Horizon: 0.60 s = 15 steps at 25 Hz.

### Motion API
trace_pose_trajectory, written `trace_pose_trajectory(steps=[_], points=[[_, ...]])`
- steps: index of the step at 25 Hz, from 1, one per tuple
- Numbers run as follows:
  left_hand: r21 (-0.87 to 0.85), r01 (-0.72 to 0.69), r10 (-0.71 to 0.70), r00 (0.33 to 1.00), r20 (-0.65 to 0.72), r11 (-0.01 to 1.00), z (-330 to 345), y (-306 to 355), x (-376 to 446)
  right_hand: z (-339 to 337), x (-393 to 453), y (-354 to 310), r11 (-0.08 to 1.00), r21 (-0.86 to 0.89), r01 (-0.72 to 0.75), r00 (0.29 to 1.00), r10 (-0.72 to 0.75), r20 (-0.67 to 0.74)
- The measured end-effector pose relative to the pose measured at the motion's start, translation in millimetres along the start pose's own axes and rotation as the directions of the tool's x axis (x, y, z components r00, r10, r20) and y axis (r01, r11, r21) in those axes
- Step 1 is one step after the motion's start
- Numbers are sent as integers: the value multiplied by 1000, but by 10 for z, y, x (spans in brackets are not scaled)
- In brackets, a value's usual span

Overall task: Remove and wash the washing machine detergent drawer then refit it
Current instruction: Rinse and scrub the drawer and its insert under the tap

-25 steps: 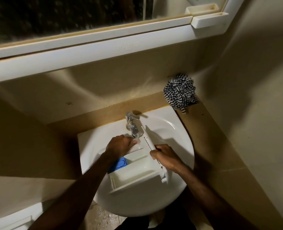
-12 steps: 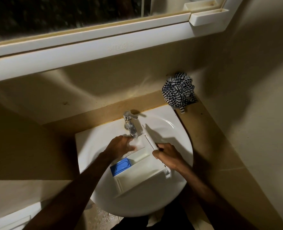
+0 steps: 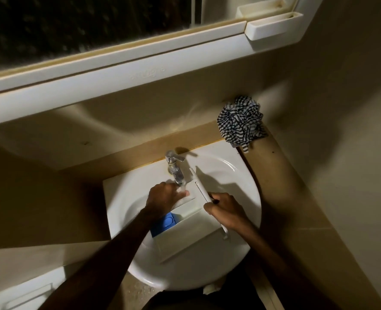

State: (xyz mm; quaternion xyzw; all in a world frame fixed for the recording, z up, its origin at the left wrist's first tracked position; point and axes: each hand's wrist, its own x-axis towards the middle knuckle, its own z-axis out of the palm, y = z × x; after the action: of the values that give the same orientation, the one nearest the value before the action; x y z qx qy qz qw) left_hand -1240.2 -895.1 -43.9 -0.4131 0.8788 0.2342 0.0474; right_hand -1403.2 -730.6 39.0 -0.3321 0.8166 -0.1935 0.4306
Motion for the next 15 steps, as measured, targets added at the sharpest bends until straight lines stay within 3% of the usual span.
trace_pose_trajectory(steps=[4,8,10,12,15], points=[[-64,-1,14,981,194,998,-106,-130,40,86,-67,14,999,29,-24,999,25,-38],[98,90,-89,996,-10,991,-68,-20,-8,217,-129,-35,993,103,-53,997,60,-59],[156,80,-81,997,-4,984,-63,12,18,235,-143,-9,988,140,-65,995,75,-68],[159,-18,9,998,58,987,-92,-31,28,233,-143,23,991,126,-43,995,53,-82],[6,-89,86,983,163,996,-107,-146,-8,257,-147,20,994,110,-25,995,36,-94]])
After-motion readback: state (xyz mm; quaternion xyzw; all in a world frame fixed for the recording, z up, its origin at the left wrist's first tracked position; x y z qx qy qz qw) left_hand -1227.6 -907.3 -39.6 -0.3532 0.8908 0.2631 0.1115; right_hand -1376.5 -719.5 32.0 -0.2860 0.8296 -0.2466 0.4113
